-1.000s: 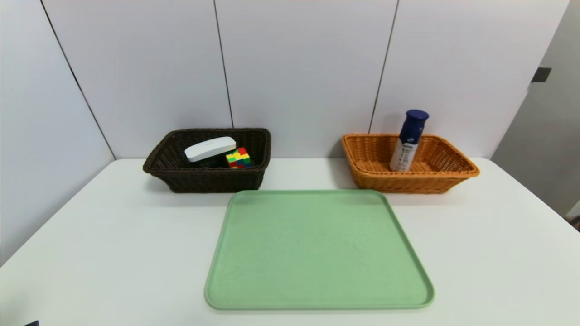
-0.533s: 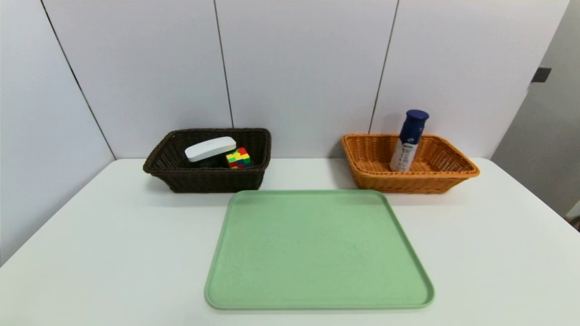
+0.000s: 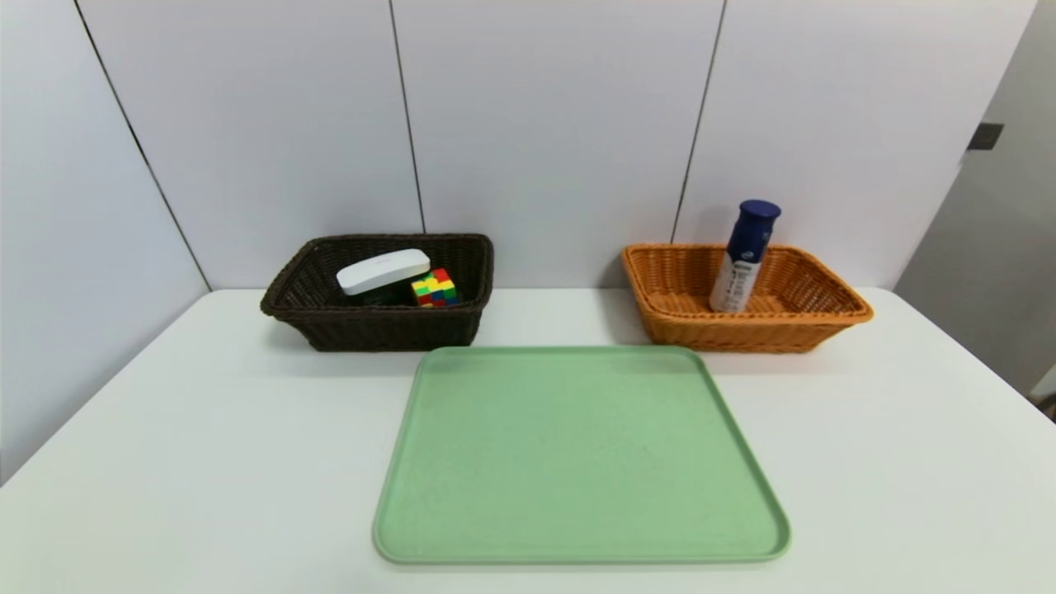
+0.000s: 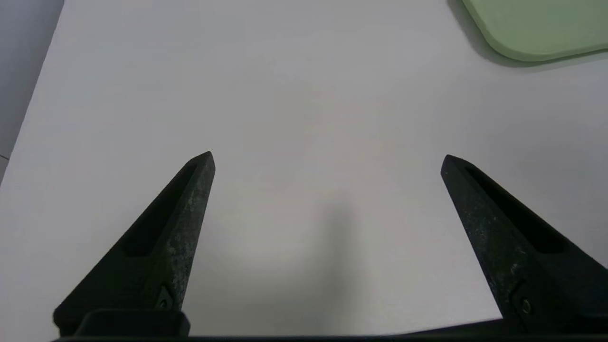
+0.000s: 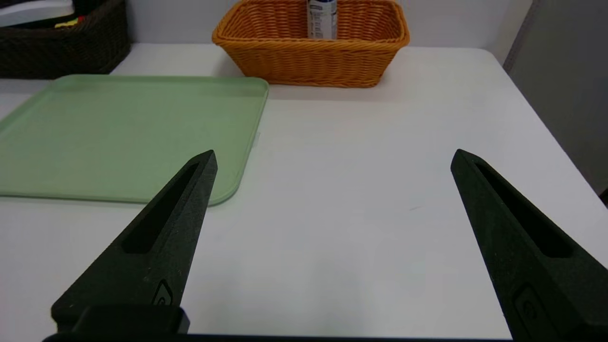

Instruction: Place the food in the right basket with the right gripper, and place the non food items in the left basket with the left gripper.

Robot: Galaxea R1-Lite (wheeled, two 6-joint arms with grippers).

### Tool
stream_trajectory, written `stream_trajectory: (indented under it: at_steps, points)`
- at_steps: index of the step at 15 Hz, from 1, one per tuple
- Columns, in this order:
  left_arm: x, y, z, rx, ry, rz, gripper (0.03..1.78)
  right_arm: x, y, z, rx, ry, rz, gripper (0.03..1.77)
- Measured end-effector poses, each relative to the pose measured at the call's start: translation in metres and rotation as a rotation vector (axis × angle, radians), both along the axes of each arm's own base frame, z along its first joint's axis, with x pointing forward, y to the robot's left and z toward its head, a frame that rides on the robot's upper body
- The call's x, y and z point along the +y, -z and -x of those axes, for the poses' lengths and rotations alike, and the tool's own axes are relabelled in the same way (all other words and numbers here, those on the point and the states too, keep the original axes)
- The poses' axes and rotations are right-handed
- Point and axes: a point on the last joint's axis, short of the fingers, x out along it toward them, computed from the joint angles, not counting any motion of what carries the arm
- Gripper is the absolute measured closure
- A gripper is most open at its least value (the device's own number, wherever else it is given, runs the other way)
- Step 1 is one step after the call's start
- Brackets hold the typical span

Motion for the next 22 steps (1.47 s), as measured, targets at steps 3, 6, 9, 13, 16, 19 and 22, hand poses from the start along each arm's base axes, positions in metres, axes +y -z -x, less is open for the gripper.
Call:
stream_trajectory:
  at_steps: [3,6,9,13,16,19,22]
  points:
    - [0.001,0.018,-0.008,-0.084,-0.029,-0.016,0.12,-0.001,0.014,-0.004,-0.025,0.031,0.002,0.1]
    - [0.001,0.033,-0.012,-0.12,-0.025,-0.047,0.12,-0.001,0.033,-0.008,-0.007,0.047,0.021,0.1]
    - [0.001,0.042,-0.012,-0.125,-0.021,-0.071,0.12,-0.001,0.054,-0.008,0.01,0.047,0.058,0.1]
    - [0.001,0.045,-0.006,-0.193,-0.015,-0.066,0.12,-0.001,0.074,-0.009,-0.001,0.061,0.112,0.1]
    - [0.001,0.046,-0.001,-0.272,-0.006,-0.058,0.12,-0.001,0.079,-0.012,-0.063,0.061,0.108,0.1]
    - [0.002,0.047,0.001,-0.291,-0.009,-0.042,0.12,-0.001,0.086,-0.013,-0.05,0.061,0.079,0.1]
    - [0.002,0.048,0.001,-0.291,-0.052,0.031,0.12,-0.001,0.086,-0.013,-0.051,0.061,0.039,0.1]
